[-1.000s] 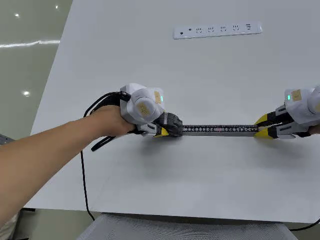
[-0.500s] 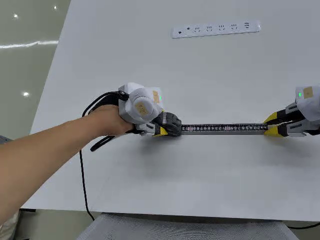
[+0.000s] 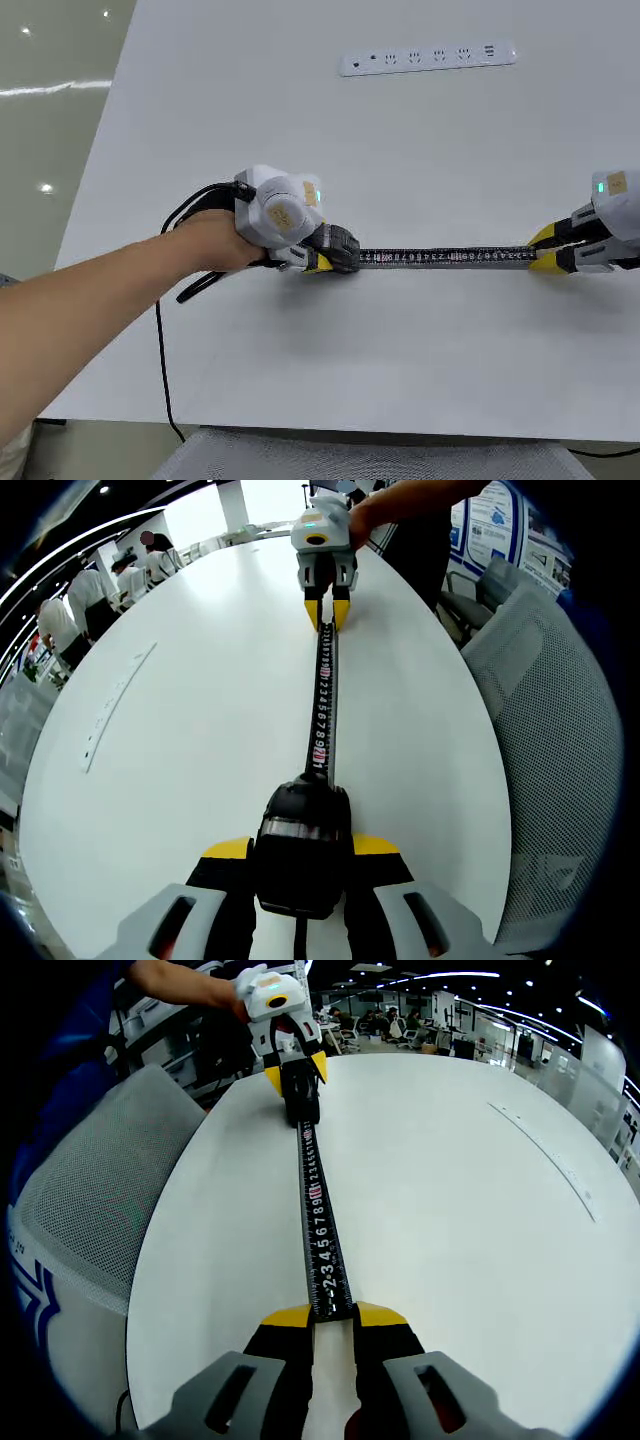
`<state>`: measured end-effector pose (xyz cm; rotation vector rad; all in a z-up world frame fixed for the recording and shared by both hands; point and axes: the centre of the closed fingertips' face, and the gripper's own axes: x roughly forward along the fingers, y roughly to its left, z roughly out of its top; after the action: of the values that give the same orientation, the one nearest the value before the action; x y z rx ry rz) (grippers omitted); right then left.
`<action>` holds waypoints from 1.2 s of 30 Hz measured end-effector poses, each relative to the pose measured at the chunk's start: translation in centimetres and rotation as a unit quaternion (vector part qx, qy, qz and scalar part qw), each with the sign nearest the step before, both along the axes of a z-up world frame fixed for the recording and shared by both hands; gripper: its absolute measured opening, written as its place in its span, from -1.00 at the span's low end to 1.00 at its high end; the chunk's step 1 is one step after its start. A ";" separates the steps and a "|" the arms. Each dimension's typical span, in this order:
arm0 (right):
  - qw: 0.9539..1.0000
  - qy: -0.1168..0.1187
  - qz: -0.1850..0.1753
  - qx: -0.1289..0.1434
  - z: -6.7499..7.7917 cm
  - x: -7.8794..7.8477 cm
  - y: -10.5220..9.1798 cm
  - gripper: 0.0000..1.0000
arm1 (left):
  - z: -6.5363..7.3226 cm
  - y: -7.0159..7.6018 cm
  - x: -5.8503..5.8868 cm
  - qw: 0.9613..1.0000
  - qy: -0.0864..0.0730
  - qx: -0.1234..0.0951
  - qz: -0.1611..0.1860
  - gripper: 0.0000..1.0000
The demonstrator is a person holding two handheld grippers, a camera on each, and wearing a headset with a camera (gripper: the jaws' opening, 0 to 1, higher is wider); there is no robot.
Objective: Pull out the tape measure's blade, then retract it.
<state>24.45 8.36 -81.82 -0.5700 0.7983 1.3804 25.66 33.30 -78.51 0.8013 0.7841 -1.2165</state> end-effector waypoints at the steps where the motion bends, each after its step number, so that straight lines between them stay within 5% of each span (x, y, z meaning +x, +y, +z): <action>1: 1.000 -0.001 0.001 -0.001 0.0 0.1 0.1 -0.78 | 0.0 0.0 0.0 1.000 0.000 0.000 -0.001 -0.40; 17: 1.000 -0.003 -0.005 -0.017 0.0 0.2 0.2 -0.74 | -0.1 -0.1 0.3 1.000 -0.002 -0.006 0.006 -0.36; 26: 0.999 -0.009 -0.024 -0.021 0.0 0.2 0.6 -0.68 | 0.2 0.1 0.4 0.998 -0.015 -0.020 0.050 -0.34; 32: 0.998 -0.011 -0.055 -0.022 0.1 0.6 0.6 -0.62 | 1.2 0.6 0.6 0.993 -0.011 -0.050 0.108 -0.33; 36: 0.997 -0.008 -0.079 -0.020 0.2 0.7 0.6 -0.56 | 1.9 1.3 0.7 0.985 -0.007 -0.070 0.156 -0.32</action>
<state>25.12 9.00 -81.63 -0.5358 0.8413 1.2152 26.34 34.56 -76.60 0.5470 0.7708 -0.9723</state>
